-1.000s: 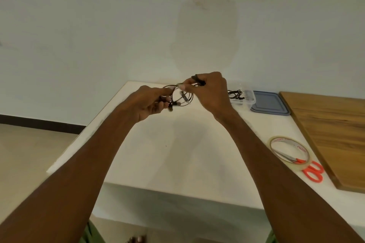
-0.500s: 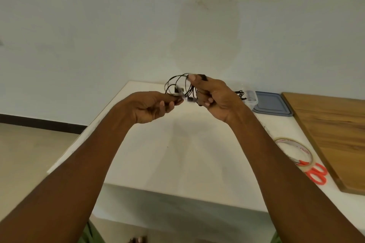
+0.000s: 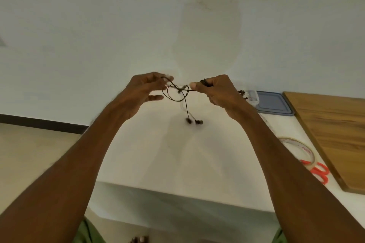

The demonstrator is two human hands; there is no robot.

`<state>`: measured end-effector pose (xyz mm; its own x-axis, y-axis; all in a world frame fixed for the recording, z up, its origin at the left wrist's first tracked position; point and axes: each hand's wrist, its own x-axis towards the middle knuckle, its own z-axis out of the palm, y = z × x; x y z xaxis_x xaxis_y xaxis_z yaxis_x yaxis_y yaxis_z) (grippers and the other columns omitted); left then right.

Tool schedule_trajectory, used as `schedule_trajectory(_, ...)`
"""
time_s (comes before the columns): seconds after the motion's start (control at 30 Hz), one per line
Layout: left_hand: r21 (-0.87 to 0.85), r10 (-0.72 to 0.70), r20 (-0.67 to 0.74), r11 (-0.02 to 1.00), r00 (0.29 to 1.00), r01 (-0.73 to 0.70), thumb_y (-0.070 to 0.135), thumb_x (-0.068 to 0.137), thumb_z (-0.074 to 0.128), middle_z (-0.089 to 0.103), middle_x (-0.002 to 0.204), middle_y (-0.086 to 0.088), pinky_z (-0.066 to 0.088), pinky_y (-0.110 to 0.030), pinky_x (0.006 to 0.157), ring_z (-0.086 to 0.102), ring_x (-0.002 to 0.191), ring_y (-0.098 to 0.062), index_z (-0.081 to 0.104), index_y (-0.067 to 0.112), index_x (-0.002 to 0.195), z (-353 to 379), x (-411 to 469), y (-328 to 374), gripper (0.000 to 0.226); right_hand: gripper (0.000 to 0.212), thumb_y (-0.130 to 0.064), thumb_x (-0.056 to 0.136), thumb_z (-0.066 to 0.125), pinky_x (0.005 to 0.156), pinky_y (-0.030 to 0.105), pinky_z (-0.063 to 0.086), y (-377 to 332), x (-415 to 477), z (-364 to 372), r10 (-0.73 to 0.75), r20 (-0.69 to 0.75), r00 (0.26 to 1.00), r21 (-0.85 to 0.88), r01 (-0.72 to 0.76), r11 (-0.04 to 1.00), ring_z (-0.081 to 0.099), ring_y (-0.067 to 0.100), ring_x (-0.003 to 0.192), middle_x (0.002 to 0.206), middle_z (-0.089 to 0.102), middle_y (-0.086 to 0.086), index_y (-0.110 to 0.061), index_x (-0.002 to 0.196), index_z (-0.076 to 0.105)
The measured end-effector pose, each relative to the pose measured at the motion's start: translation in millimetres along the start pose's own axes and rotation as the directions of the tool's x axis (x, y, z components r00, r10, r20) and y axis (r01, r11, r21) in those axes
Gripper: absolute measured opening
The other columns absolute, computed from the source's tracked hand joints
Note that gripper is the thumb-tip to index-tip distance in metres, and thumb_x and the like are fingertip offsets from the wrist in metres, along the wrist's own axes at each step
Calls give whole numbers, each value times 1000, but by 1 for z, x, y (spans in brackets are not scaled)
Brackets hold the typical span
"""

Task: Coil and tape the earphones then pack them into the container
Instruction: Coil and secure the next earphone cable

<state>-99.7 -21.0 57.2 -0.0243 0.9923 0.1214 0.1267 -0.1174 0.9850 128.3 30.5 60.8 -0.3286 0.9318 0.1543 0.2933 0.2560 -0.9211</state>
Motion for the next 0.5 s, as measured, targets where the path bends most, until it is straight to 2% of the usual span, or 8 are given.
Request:
schedule_trajectory(0.07,-174,38,34,984,999,-32,36,87,68,69,125,3,56,-24,79,67,104,-10,71,24,104,0,0,5,21,40,-37,84,74,42,14,23,-1,2,2,-39,-27,999,-126,35,991,26,7,37,41,28,-13,-2,67,62)
schedule_trajectory(0.17,-358,-24,48,933,999,39,38,79,71,69,124,0,55,-21,77,69,98,-15,68,22,107,0,-1,9,33,34,-41,86,71,49,20,31,-4,3,7,-103,-35,994,-306,87,948,38,7,45,43,42,-9,-11,71,75)
schedule_trajectory(0.23,-379,-58,74,922,996,82,39,84,67,70,123,0,55,-20,73,69,94,-12,67,21,107,1,-3,9,29,32,-41,87,69,52,24,31,-5,3,11,-135,-59,989,-370,104,923,39,12,49,48,44,-5,-15,68,75)
schedule_trajectory(0.27,-311,-87,69,945,994,104,41,88,63,71,121,0,56,-21,71,71,93,-13,68,19,107,3,-3,7,29,33,-39,88,69,52,25,31,-5,3,12,-138,-69,988,-380,102,919,39,14,50,50,44,-4,-17,63,70)
schedule_trajectory(0.33,-104,-169,29,980,985,171,47,95,55,74,113,-5,57,-24,68,73,92,-19,69,12,108,8,-3,4,40,37,-34,89,69,55,27,32,-5,2,14,-111,-68,991,-297,86,951,37,16,52,53,43,0,-17,57,62)
schedule_trajectory(0.37,-44,-222,30,974,975,223,50,95,54,75,109,-8,58,-25,67,74,92,-22,68,9,108,10,-3,2,45,35,-32,89,69,57,29,33,-5,1,15,-87,-57,995,-206,74,976,36,18,54,57,42,4,-13,60,63)
schedule_trajectory(0.43,-40,-299,82,952,951,303,51,92,57,75,106,-12,59,-27,68,74,92,-25,66,5,111,14,-3,-1,51,33,-28,89,69,53,27,34,-7,-1,15,-63,-24,998,-28,62,998,34,16,52,61,39,5,2,74,67)
schedule_trajectory(0.5,-87,-308,107,944,945,318,47,90,64,75,106,-13,59,-27,70,74,92,-24,67,4,112,14,-2,0,49,37,-24,90,69,45,20,32,-9,-2,15,-72,-5,997,76,72,994,31,13,47,58,34,1,11,80,64)
